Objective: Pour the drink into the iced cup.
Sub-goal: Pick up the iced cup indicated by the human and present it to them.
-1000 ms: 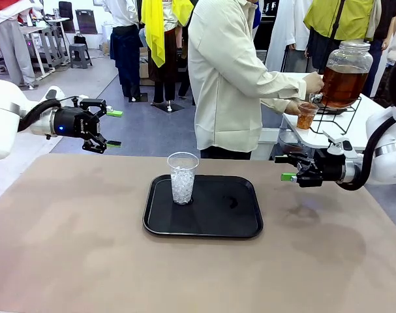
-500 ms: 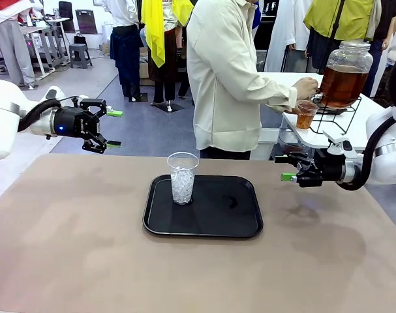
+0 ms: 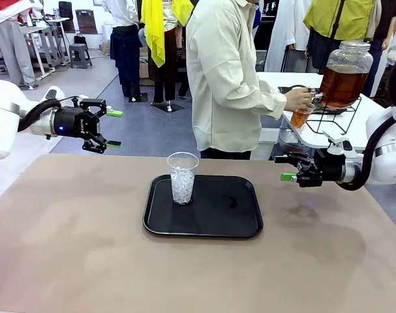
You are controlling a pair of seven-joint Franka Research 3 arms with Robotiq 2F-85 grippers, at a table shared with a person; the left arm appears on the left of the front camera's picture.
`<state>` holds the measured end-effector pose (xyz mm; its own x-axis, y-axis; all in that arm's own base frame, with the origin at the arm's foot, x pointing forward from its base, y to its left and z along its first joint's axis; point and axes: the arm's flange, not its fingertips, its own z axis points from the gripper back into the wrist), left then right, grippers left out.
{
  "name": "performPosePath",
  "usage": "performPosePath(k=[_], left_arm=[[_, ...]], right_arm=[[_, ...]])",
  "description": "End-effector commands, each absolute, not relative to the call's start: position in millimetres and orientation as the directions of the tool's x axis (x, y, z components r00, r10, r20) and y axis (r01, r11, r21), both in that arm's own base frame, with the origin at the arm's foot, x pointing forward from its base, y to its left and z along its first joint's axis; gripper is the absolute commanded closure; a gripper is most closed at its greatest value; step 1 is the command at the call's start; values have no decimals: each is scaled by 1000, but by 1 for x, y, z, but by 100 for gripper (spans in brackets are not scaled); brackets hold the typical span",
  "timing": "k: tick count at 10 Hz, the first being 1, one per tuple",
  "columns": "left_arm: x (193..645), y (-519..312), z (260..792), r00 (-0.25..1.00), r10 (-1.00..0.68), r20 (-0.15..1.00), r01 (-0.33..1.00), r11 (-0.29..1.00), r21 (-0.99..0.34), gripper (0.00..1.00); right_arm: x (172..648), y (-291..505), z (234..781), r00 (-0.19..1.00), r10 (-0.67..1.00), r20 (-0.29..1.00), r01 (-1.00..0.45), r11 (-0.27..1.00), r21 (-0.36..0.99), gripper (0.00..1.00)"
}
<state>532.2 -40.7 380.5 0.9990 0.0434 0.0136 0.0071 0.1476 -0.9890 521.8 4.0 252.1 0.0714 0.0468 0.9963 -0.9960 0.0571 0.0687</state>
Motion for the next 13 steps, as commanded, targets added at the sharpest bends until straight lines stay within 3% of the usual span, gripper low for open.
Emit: performPosePath(k=[1, 13], left_arm=[[532, -41, 383, 998, 55, 5, -3, 141, -990, 0], [532, -41, 383, 998, 55, 5, -3, 141, -990, 0]], right_arm=[[523, 4, 254, 67, 47, 997, -996, 56, 65, 0], [523, 4, 254, 67, 47, 997, -996, 56, 65, 0]])
